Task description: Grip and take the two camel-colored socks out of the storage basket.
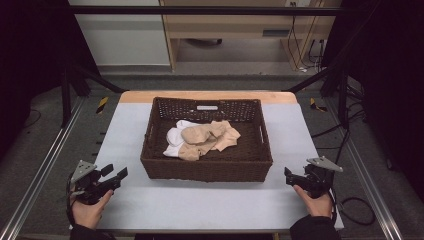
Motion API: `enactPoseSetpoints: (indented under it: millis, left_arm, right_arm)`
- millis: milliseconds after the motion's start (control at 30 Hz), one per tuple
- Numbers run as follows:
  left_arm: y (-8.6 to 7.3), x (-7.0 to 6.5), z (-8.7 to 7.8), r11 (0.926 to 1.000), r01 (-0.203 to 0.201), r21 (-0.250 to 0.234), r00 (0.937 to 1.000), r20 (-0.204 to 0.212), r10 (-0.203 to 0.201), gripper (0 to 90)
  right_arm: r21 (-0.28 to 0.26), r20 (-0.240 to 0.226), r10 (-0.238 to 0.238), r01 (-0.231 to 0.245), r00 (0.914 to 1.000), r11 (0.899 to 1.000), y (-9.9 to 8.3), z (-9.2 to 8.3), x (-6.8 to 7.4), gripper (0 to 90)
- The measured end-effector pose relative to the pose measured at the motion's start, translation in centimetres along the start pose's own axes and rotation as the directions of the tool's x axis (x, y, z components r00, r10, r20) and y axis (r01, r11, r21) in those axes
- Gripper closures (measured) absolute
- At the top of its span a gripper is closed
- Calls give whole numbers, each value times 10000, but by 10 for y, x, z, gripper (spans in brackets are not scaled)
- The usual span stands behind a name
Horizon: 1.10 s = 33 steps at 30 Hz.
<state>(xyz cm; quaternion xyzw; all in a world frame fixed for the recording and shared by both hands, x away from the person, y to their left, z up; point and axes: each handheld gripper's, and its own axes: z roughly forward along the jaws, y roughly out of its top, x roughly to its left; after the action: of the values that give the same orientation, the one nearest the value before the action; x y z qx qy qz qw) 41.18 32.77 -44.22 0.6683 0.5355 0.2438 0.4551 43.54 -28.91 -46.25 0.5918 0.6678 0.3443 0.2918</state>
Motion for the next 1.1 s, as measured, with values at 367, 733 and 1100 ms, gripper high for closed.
enactPoseSetpoints:
  millis: [367,733,1100]
  left_arm:
    - [24,-11,-11,9974,-34,-716,9995,297,56,415]
    - [66,-32,-13,9909,-513,-1246,9965,597,591,413]
    - [92,-57,3,9882,-766,-1328,9910,992,901,412]
  right_arm:
    - [151,33,-181,180,9998,9997,-1,0,1,45]
    - [150,54,-271,270,9996,9995,-1,0,2,45]
    - [127,1,-252,252,9997,9996,-1,0,3,44]
